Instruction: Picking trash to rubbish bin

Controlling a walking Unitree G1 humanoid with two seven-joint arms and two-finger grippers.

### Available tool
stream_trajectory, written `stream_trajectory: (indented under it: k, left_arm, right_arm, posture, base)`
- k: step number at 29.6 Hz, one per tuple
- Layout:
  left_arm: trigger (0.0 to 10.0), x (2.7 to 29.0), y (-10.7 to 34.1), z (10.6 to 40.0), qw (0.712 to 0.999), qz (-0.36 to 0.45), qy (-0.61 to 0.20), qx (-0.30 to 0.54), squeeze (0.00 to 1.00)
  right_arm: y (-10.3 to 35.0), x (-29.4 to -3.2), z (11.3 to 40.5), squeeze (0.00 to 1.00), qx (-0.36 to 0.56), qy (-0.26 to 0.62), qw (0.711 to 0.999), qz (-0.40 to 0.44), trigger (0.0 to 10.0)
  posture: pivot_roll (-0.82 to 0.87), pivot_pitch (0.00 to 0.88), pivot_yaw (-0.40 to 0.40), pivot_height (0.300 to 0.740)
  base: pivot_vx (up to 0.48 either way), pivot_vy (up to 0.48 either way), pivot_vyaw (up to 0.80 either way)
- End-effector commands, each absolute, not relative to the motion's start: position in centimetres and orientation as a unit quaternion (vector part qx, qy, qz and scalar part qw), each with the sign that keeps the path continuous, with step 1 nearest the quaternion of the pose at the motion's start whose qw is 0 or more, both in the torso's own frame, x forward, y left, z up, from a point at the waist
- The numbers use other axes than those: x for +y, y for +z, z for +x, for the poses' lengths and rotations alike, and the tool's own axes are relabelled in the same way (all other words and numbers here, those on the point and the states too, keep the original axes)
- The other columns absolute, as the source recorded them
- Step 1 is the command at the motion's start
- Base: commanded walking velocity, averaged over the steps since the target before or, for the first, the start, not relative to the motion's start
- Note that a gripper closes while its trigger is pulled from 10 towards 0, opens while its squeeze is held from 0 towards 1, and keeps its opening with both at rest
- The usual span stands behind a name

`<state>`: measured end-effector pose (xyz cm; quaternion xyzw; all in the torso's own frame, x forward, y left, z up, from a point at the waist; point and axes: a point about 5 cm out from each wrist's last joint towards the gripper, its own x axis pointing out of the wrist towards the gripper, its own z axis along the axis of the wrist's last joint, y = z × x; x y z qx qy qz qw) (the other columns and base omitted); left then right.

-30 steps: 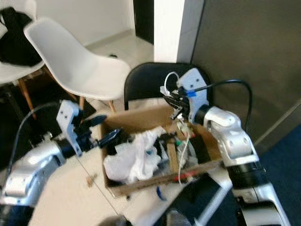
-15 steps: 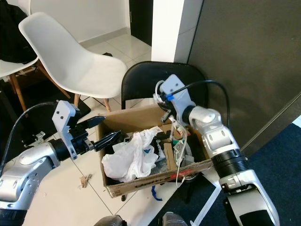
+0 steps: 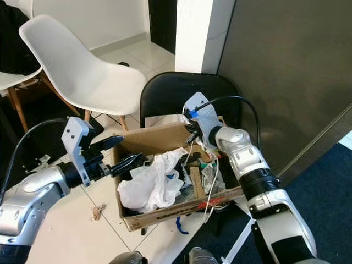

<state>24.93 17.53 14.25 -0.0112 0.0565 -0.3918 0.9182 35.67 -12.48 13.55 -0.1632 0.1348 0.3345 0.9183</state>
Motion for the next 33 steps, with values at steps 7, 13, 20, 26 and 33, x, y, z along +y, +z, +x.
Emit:
stream_trajectory:
  k: [7, 13, 20, 26, 33]
  left_arm:
    - [10.0, 17.3, 14.5, 24.8, 0.914, -0.004, -0.402, 0.057, 0.00]
    - [10.0, 17.1, 14.4, 24.8, 0.913, -0.004, -0.405, 0.057, 0.00]
    - [10.0, 16.5, 14.9, 25.9, 0.930, -0.003, -0.368, 0.021, 0.00]
    - [10.0, 16.0, 15.7, 27.9, 0.950, -0.022, -0.310, -0.019, 0.00]
    - [10.0, 14.1, 16.5, 29.6, 0.959, -0.042, -0.276, -0.054, 0.00]
  right_arm:
    - [13.8, -13.1, 36.4, 1.00, 0.122, 0.298, 0.938, -0.126, 10.0]
    - [14.0, -13.3, 36.6, 1.00, 0.118, 0.291, 0.943, -0.107, 10.0]
    - [16.3, -14.8, 35.9, 0.00, 0.052, 0.336, 0.941, 0.004, 10.0]
    - [17.4, -16.4, 35.5, 0.00, 0.015, 0.323, 0.945, 0.048, 10.0]
    - [16.7, -16.0, 35.5, 0.00, 0.008, 0.298, 0.953, 0.055, 10.0]
  posture:
    - [0.02, 0.000, -0.070, 0.740]
    - [0.02, 0.000, -0.072, 0.740]
    - [0.01, 0.000, -0.067, 0.740]
    - [-0.01, 0.000, -0.058, 0.740]
    - [-0.01, 0.000, -0.063, 0.740]
  base:
    - [0.000, 0.000, 0.00]
    - [0.000, 0.000, 0.00]
    - [0.000, 0.000, 0.00]
    - [0.000, 0.000, 0.00]
    - [0.000, 0.000, 0.00]
